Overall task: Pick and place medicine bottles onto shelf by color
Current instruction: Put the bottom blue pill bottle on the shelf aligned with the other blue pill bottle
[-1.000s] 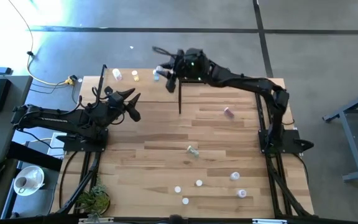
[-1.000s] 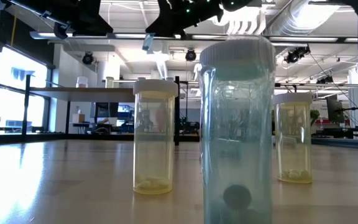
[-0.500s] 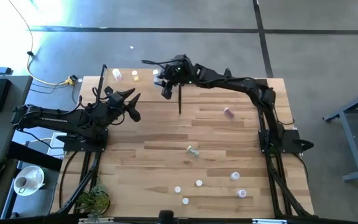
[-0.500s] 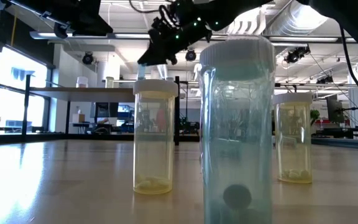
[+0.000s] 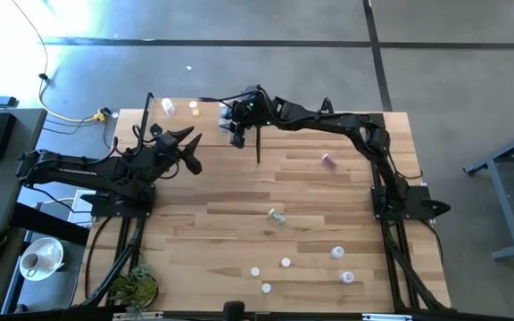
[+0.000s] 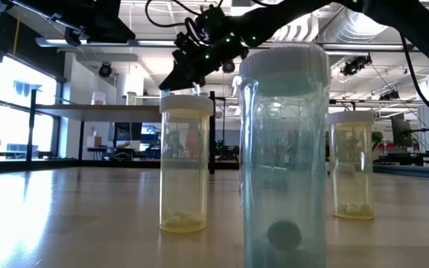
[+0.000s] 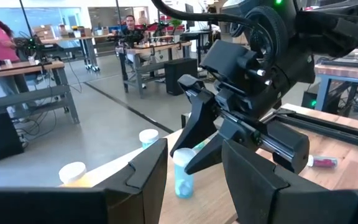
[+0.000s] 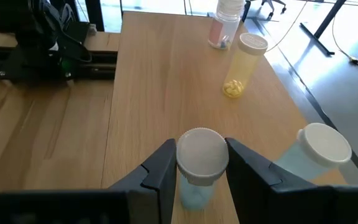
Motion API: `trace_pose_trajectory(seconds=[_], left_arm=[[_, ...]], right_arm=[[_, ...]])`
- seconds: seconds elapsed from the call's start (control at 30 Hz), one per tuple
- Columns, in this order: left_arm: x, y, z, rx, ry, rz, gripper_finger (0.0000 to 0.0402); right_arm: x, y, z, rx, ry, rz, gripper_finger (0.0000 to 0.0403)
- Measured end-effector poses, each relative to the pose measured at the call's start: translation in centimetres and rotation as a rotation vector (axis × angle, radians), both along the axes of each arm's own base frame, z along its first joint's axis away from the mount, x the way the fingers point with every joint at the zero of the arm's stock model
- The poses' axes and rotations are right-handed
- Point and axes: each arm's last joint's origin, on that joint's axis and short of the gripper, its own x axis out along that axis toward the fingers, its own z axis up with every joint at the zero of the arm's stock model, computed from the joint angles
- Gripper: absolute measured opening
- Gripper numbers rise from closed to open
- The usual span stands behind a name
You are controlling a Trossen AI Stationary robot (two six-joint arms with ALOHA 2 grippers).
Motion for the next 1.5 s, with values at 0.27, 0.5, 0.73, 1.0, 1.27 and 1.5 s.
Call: trace_pose_trajectory(seconds=[0.27,0.5,0.73,1.0,1.27,1.5], left_arm=[[0.0,0.0,0.0,0.000,0.000,0.000,0.0145],[0.0,0.0,0.0,0.000,0.000,0.000,0.0145],[0.0,0.0,-0.1,-0.001,0.007,0.000,0.0145],[0.0,0.0,-0.1,-0.001,0.015,0.001,0.0145],[0.0,0.0,-0.1,-0.001,0.015,0.000,0.0145],[0.0,0.0,-0.2,-0.002,0.018,0.001,0.0145]], right_arm=[[0.0,0.0,0.0,-0.002,-0.002,-0.002,0.0110],[0.0,0.0,-0.6,0.007,0.026,-0.006,0.0140],[0.0,0.0,-0.5,0.003,0.016,-0.006,0.0150],[0.0,-0.1,-0.4,0.001,0.012,-0.007,0.0150],[0.0,0.0,-0.2,0.000,0.008,-0.006,0.0150],[-0.4,0.1,1.3,-0.019,-0.027,-0.004,0.0151]])
